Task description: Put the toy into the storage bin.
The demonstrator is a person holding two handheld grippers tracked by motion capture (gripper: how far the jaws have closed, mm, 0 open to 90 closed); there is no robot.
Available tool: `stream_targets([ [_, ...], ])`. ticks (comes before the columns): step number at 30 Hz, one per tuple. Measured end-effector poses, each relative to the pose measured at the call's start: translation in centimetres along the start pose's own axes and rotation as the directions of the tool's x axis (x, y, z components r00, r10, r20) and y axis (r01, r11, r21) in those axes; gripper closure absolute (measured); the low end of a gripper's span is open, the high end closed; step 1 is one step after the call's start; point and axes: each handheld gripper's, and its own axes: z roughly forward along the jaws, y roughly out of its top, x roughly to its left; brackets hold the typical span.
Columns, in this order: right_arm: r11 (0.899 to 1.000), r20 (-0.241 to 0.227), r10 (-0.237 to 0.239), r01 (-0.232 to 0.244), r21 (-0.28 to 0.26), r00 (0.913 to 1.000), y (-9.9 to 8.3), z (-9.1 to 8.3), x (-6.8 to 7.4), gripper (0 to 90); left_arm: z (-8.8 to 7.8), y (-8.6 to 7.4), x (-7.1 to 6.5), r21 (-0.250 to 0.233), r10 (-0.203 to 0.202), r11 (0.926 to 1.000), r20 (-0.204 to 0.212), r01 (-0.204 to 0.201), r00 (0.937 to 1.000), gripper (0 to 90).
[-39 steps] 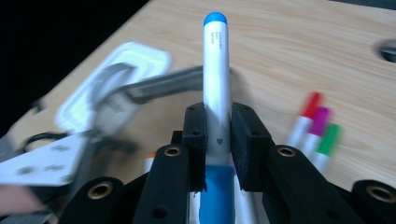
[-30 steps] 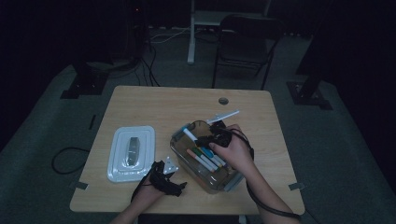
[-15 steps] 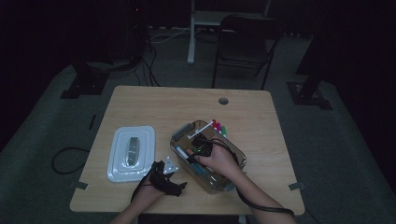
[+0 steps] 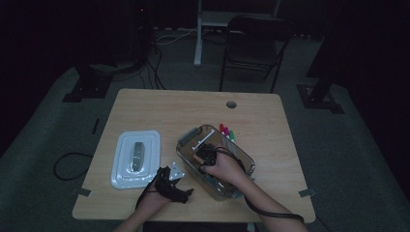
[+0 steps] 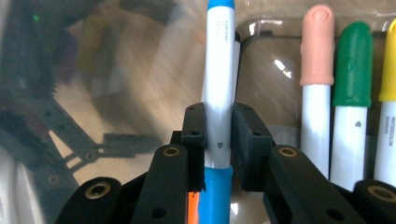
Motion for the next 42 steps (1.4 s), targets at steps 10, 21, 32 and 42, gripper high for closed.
stream_targets([
  [10, 0.963, 0.018, 0.001, 0.003, -0.270, 0.9998, -1.1, -6.0, -1.2, 60.1, 0.0, 0.0, 0.0, 0.002, -0.002, 1.0000, 0.002, 0.002, 1.0000, 0.5],
  [21, 0.853, 0.195, 0.168, -0.044, -0.521, 0.9664, -5.7, -12.9, -7.4, 50.0, 0.0, 0.0, 0.0, -0.001, -0.002, 1.0000, 0.001, 0.002, 1.0000, 0.5],
  [32, 0.874, 0.123, 0.304, -0.225, -0.430, 0.9448, -9.1, -8.0, -13.0, 54.3, 0.0, 0.0, 0.0, -0.001, -0.001, 1.0000, 0.000, 0.001, 1.0000, 0.5],
  [42, 0.873, 0.115, 0.344, -0.273, -0.405, 0.9318, -7.2, -4.2, -15.5, 56.8, 0.0, 0.0, 0.0, -0.002, -0.001, 1.0000, 0.000, 0.001, 1.0000, 0.5],
])
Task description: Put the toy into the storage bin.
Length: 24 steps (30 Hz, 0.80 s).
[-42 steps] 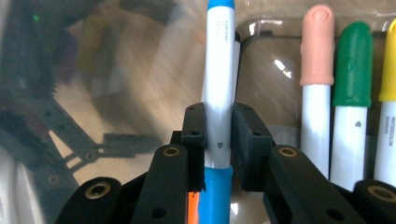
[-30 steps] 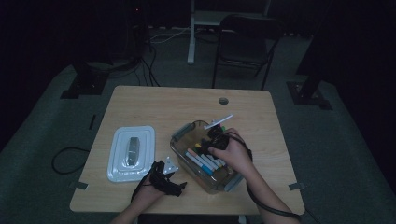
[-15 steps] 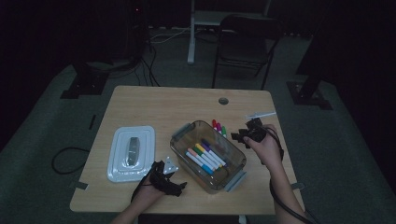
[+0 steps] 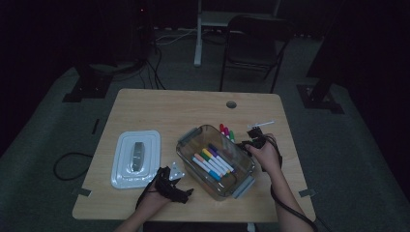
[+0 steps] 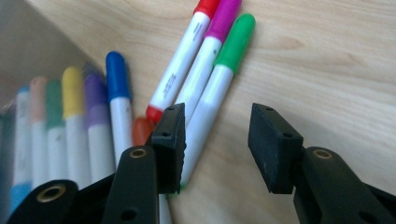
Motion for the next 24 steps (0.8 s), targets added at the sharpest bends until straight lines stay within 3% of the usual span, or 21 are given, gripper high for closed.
stream_targets([
  [6, 0.999, 0.017, 0.040, -0.040, 0.030, 0.9991, 1.0, 1.9, -0.5, 61.0, 0.0, 0.0, 0.0, 0.001, 0.000, 1.0000, 0.000, 0.000, 1.0000, 0.5],
  [9, 0.997, 0.003, 0.064, -0.064, 0.032, 0.9979, 1.3, 2.3, -0.7, 60.9, 0.0, 0.0, 0.0, 0.000, 0.000, 1.0000, 0.000, 0.000, 1.0000, 0.5],
  [19, 0.998, 0.033, 0.031, -0.033, 0.056, 0.9990, 2.0, 3.1, -0.4, 60.0, 0.0, 0.0, 0.0, 0.001, 0.001, 1.0000, 0.000, -0.001, 1.0000, 0.5],
  [22, 0.998, 0.056, 0.023, -0.026, 0.065, 0.9982, 2.2, 3.6, -0.4, 64.2, 0.0, 0.0, 0.0, 0.001, 0.000, 1.0000, 0.000, 0.000, 1.0000, 0.5],
  [24, 0.997, 0.077, 0.022, -0.028, 0.075, 0.9968, 2.3, 3.5, -0.5, 72.4, 0.0, 0.0, 0.0, 0.001, 0.001, 1.0000, 0.000, -0.001, 1.0000, 0.5],
])
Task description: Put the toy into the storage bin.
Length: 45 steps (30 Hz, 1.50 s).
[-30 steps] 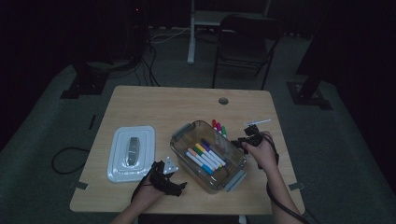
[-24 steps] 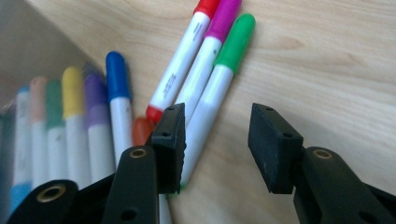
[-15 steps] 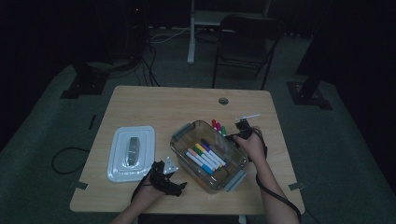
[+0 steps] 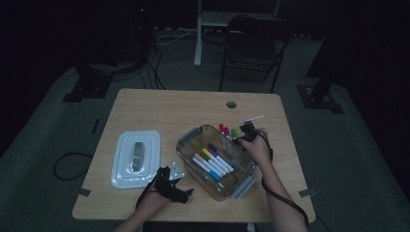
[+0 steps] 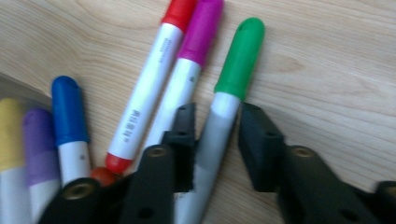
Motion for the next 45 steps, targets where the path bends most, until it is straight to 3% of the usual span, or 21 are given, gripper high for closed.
stream_targets([
  [2, 1.000, 0.035, 0.008, -0.008, 0.006, 0.9993, 0.0, -0.2, -0.2, 76.1, 0.0, 0.0, 0.0, 0.000, 0.000, 1.0000, 0.000, 0.000, 1.0000, 0.5],
  [6, 0.998, 0.042, 0.055, -0.054, -0.020, 0.9976, -0.1, -1.2, -0.9, 76.3, 0.0, 0.0, 0.0, 0.000, 0.000, 1.0000, 0.000, 0.000, 1.0000, 0.5],
  [14, 0.990, -0.004, 0.110, -0.110, -0.089, 0.9939, 0.0, -5.3, -1.5, 76.3, 0.0, 0.0, 0.0, 0.000, 0.000, 1.0000, 0.000, 0.000, 1.0000, 0.5],
  [21, 0.984, -0.060, 0.068, -0.077, -0.158, 0.9959, 0.6, -9.7, 0.1, 76.3, 0.0, 0.0, 0.0, 0.000, 0.000, 1.0000, 0.000, 0.000, 1.0000, 0.5],
  [28, 0.980, -0.115, -0.038, 0.014, -0.198, 0.9926, 1.1, -13.2, 4.0, 76.3, 0.0, 0.0, 0.0, -0.001, -0.001, 1.0000, 0.000, 0.001, 1.0000, 0.5],
  [32, 0.974, -0.156, -0.119, 0.085, -0.211, 0.9806, 1.0, -14.3, 6.7, 76.3, 0.0, 0.0, 0.0, 0.000, 0.000, 1.0000, 0.000, 0.000, 1.0000, 0.5],
  [36, 0.968, -0.200, -0.189, 0.149, -0.202, 0.9614, 0.7, -14.6, 9.2, 76.3, 0.0, 0.0, 0.0, 0.000, -0.001, 1.0000, 0.001, 0.001, 1.0000, 0.5],
  [40, 0.966, -0.244, -0.236, 0.200, -0.163, 0.9405, 0.3, -13.9, 11.1, 76.3, 0.0, 0.0, 0.0, 0.001, -0.001, 1.0000, 0.001, 0.001, 1.0000, 0.5],
  [45, 0.963, -0.281, -0.267, 0.246, -0.110, 0.9218, -0.3, -12.1, 13.1, 76.3, 0.0, 0.0, 0.0, 0.001, 0.000, 1.0000, 0.000, 0.000, 1.0000, 0.5],
])
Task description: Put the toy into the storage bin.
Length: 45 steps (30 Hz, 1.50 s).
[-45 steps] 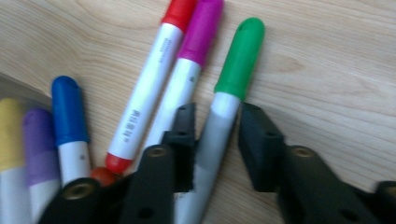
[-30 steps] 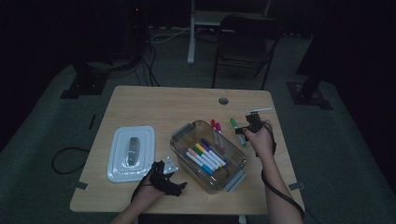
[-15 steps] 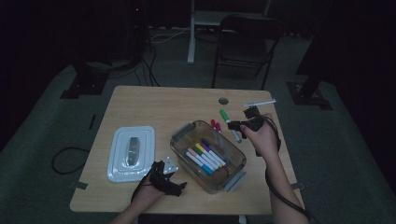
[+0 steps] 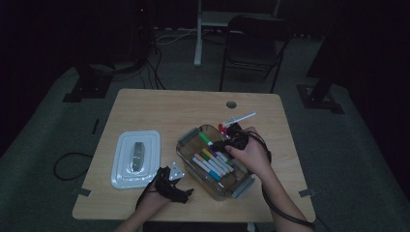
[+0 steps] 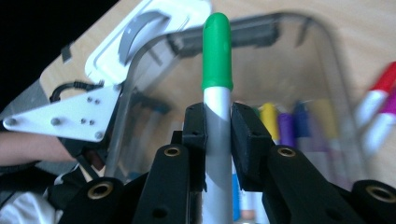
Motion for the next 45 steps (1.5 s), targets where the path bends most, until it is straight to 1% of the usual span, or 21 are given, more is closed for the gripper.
stream_targets([
  [3, 0.999, -0.021, -0.010, 0.011, 0.045, 0.9997, -0.3, 1.6, 0.5, 76.3, 0.0, 0.0, 0.0, 0.000, 0.000, 1.0000, 0.000, 0.000, 1.0000, 0.5],
  [5, 0.997, -0.024, -0.008, 0.010, 0.076, 0.9997, -0.5, 2.6, 0.7, 76.3, 0.0, 0.0, 0.0, 0.000, -0.001, 1.0000, 0.002, 0.001, 1.0000, 0.5],
  [9, 0.989, -0.030, -0.010, 0.015, 0.144, 0.9995, -0.9, 4.6, 0.8, 76.3, 0.0, 0.0, 0.0, 0.000, -0.001, 1.0000, 0.001, 0.001, 1.0000, 0.5],
  [10, 0.989, -0.030, -0.010, 0.015, 0.144, 0.9995, -0.9, 4.6, 0.8, 76.3, 0.0, 0.0, 0.0, 0.000, -0.001, 1.0000, 0.001, 0.001, 1.0000, 0.5],
  [12, 0.982, -0.041, -0.008, 0.016, 0.188, 0.9991, -1.0, 6.1, 0.8, 76.3, 0.0, 0.0, 0.0, 0.000, -0.002, 1.0000, 0.001, 0.002, 1.0000, 0.5],
  [15, 0.975, -0.048, -0.006, 0.016, 0.222, 0.9988, -1.2, 7.2, 0.8, 76.3, 0.0, 0.0, 0.0, 0.000, -0.002, 1.0000, 0.002, 0.002, 1.0000, 0.5],
  [22, 0.956, -0.037, -0.005, 0.016, 0.293, 0.9993, -1.8, 9.3, 0.9, 76.3, 0.0, 0.0, 0.0, -0.001, -0.001, 1.0000, 0.001, 0.001, 1.0000, 0.5],
  [24, 0.947, -0.027, -0.017, 0.025, 0.322, 0.9995, -2.0, 9.9, 1.1, 76.2, 0.0, 0.0, 0.0, 0.001, -0.001, 1.0000, 0.002, 0.001, 1.0000, 0.5],
  [27, 0.939, -0.027, -0.018, 0.026, 0.342, 0.9995, -2.1, 10.1, 1.2, 76.0, 0.0, 0.0, 0.0, 0.001, 0.000, 1.0000, 0.001, 0.000, 1.0000, 0.5],
  [29, 0.938, -0.029, -0.014, 0.023, 0.345, 0.9995, -2.1, 10.1, 1.2, 75.8, 0.0, 0.0, 0.0, 0.001, 0.000, 1.0000, 0.001, 0.000, 1.0000, 0.5],
  [30, 0.939, -0.030, -0.017, 0.026, 0.344, 0.9994, -2.1, 10.1, 1.2, 72.5, 0.0, 0.0, 0.0, 0.000, -0.001, 1.0000, 0.002, 0.001, 1.0000, 0.5],
  [34, 0.950, -0.058, -0.004, 0.022, 0.312, 0.9983, -1.9, 9.6, 1.1, 69.3, 0.0, 0.0, 0.0, -0.001, -0.001, 1.0000, 0.001, 0.001, 1.0000, 0.5],
  [36, 0.959, -0.058, -0.012, 0.028, 0.282, 0.9983, -1.7, 8.9, 1.2, 68.1, 0.0, 0.0, 0.0, 0.000, -0.002, 1.0000, 0.001, 0.002, 1.0000, 0.5],
  [38, 0.971, -0.062, -0.028, 0.042, 0.235, 0.9977, -1.3, 7.8, 1.1, 66.1, 0.0, 0.0, 0.0, 0.000, -0.001, 1.0000, 0.001, 0.001, 1.0000, 0.5],
  [39, 0.981, -0.059, -0.029, 0.040, 0.188, 0.9978, -0.9, 6.8, 1.0, 62.8, 0.0, 0.0, 0.0, 0.000, -0.001, 1.0000, 0.001, 0.001, 1.0000, 0.5],
  [40, 0.987, -0.058, -0.034, 0.043, 0.158, 0.9978, -0.7, 6.2, 0.9, 60.3, 0.0, 0.0, 0.0, 0.000, -0.001, 1.0000, 0.001, 0.001, 1.0000, 0.5],
  [41, 0.993, -0.042, -0.052, 0.056, 0.103, 0.9977, -0.4, 5.0, 0.6, 59.4, 0.0, 0.0, 0.0, 0.002, -0.001, 1.0000, 0.002, 0.001, 1.0000, 0.5],
  [42, 0.995, -0.028, -0.058, 0.060, 0.074, 0.9979, -0.2, 4.2, 0.3, 58.7, 0.0, 0.0, 0.0, 0.000, -0.001, 1.0000, 0.001, 0.001, 1.0000, 0.5],
  [43, 0.997, -0.004, -0.069, 0.069, 0.026, 0.9976, 0.0, 3.0, -0.2, 53.9, 0.0, 0.0, 0.0, 0.000, -0.001, 1.0000, 0.001, 0.001, 1.0000, 0.5],
  [44, 0.997, 0.014, -0.073, 0.073, -0.003, 0.9972, 0.1, 2.4, -0.6, 52.1, 0.0, 0.0, 0.0, 0.000, -0.001, 1.0000, 0.001, 0.001, 1.0000, 0.5],
  [45, 0.996, 0.049, -0.075, 0.076, -0.036, 0.9960, 0.2, 1.3, -1.3, 52.3, 0.0, 0.0, 0.0, 0.000, -0.001, 1.0000, 0.001, 0.001, 1.0000, 0.5],
])
